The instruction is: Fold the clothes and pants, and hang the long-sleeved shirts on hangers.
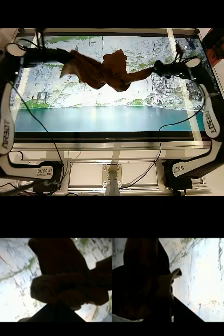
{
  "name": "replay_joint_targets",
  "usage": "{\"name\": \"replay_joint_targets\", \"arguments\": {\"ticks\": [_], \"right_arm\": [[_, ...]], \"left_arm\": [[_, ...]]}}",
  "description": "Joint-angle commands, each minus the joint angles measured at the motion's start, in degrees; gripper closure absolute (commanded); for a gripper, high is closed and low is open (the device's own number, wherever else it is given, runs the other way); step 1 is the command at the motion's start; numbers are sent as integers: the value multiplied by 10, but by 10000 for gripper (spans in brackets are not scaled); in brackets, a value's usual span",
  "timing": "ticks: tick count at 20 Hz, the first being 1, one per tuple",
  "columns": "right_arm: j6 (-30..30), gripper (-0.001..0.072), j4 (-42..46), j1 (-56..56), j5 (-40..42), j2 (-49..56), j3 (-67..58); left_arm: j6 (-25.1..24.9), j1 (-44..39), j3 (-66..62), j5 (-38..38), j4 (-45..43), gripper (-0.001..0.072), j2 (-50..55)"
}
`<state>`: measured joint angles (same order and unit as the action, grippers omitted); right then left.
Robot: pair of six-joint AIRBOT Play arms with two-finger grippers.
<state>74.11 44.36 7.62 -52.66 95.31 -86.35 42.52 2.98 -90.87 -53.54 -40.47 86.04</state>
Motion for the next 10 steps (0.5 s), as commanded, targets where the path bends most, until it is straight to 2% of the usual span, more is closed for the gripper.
{"name": "replay_joint_targets", "arguments": {"ticks": [1, 3, 10], "right_arm": [[-33, 705, 64, 30, -1, -109, -15], [-33, 705, 112, 44, -5, -178, -15], [-37, 704, 123, 50, 9, -428, -15]], "left_arm": [[-24, 23, -1, 75, 0, 693, -108], [-30, 34, -1, 113, 0, 693, -168], [-30, 37, -1, 187, 0, 693, -333]]}}
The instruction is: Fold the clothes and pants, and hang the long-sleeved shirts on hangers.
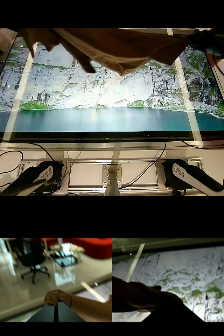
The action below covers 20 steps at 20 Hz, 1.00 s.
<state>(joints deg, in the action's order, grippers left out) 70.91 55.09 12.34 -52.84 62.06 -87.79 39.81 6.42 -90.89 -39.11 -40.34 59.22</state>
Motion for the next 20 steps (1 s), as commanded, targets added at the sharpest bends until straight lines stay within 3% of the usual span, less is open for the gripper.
{"name": "replay_joint_targets", "arguments": {"ticks": [1, 6, 10, 16, 20], "right_arm": [[-14, 704, 16, 3, 14, -129, -1], [-16, 704, 26, 3, 32, -283, -1], [-16, 704, 25, 3, 21, -354, -1], [-14, 704, 28, 3, -151, -329, 8], [-14, 704, 41, 3, -181, -269, 47]], "left_arm": [[-2, 2, 0, 59, -1, 693, -87], [-2, 2, 0, 105, -1, 693, -184], [-2, 2, 0, 103, -1, 693, -192], [15, -23, 0, -45, 6, 693, -57], [15, -127, 0, -68, 5, 693, 96]]}}
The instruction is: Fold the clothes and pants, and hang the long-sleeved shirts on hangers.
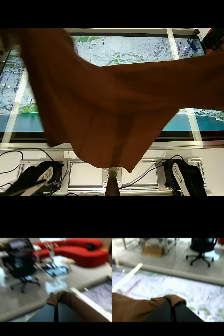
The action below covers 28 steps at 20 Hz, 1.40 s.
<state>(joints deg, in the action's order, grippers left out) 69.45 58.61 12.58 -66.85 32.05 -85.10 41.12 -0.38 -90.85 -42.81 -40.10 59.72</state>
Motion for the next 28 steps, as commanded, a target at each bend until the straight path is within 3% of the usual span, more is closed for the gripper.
{"name": "replay_joint_targets", "arguments": {"ticks": [1, 4, 7, 10, 15, 16, 17, 18, 23, 26, 27, 28], "right_arm": [[1, 704, 5, 0, -42, 52, 33], [0, 704, 31, 0, -40, 116, 63], [1, 705, 81, 1, -7, 173, 76], [6, 705, 81, 0, 57, 207, 91], [20, 704, 81, 0, 97, 236, 104], [20, 704, 82, 0, 96, 242, 104], [20, 704, 82, 0, 95, 248, 104], [20, 704, 82, 0, 94, 255, 104], [20, 704, 123, 1, 96, 285, 104], [21, 704, 150, 1, 94, 303, 104], [20, 704, 149, 1, 95, 305, 104], [20, 704, 149, 0, 96, 306, 104]], "left_arm": [[-1, -93, 0, -12, 3, 694, 132], [-6, -186, 0, 110, 3, 694, 235], [-43, -266, 0, 307, 3, 694, 301], [-45, -324, 0, 464, 3, 694, 354], [-45, -364, 0, 570, -9, 669, 411], [-45, -365, 0, 572, -21, 418, 417], [-45, -365, 0, 572, -26, 22, 421], [-43, -364, 0, 570, -23, -5, 423], [-44, -362, 0, 569, -6, 3, 386], [-45, -337, 7, 502, 138, 9, 327], [-46, -321, 19, 445, 134, 64, 304], [-45, -301, 35, 363, 100, 240, 281]]}}
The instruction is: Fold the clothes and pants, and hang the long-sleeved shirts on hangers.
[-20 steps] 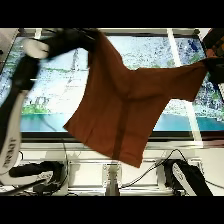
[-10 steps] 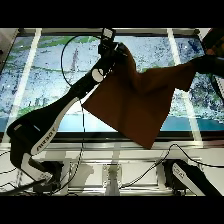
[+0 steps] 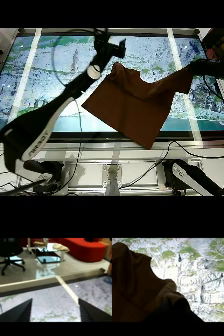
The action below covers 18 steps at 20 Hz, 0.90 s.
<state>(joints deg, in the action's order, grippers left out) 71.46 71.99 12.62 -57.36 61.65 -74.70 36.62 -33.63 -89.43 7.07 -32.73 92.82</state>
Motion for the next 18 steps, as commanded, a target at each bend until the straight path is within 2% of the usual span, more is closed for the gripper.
{"name": "replay_joint_targets", "arguments": {"ticks": [1, 2, 3, 4, 5, 6, 7, 8, 10, 11, 12, 13, 14, 15, 18], "right_arm": [[0, 704, 15, 0, 4, 10, 0], [0, 704, 14, 0, 8, 10, 0], [0, 704, 14, 0, 14, 10, 0], [0, 704, 13, 0, 18, 10, 0], [0, 704, 13, 0, 19, 10, 0], [0, 704, 13, 0, 19, 10, 0], [1, 704, 13, 0, 19, 10, 0], [6, 704, 13, 0, 19, 10, 0], [16, 704, 13, 0, 18, 10, 0], [16, 704, 13, 0, 18, 10, 0], [16, 704, 13, 0, 18, 10, 0], [16, 704, 13, 0, 18, 10, 0], [16, 704, 13, 0, 18, 10, 0], [16, 704, 13, 0, 18, 10, 0], [16, 704, 14, 0, 18, 10, 0]], "left_arm": [[4, 54, 38, -239, -22, 361, -69], [31, 74, 50, -343, -74, 365, -80], [86, 90, 59, -443, -141, 369, -83], [176, 102, 66, -531, -233, 415, -81], [261, 108, 74, -586, -309, 448, -77], [341, 109, 82, -623, -369, 448, -73], [394, 109, 91, -639, -409, 448, -71], [421, 109, 104, -640, -422, 449, -70], [422, 97, 133, -623, -358, 498, -70], [420, 85, 151, -609, -318, 496, -70], [420, 67, 176, -588, -292, 458, -70], [421, 47, 202, -561, -277, 304, -70], [422, 29, 226, -541, -267, 67, -69], [429, 14, 247, -533, -250, 0, -68], [429, -15, 293, -541, -204, 16, -68]]}}
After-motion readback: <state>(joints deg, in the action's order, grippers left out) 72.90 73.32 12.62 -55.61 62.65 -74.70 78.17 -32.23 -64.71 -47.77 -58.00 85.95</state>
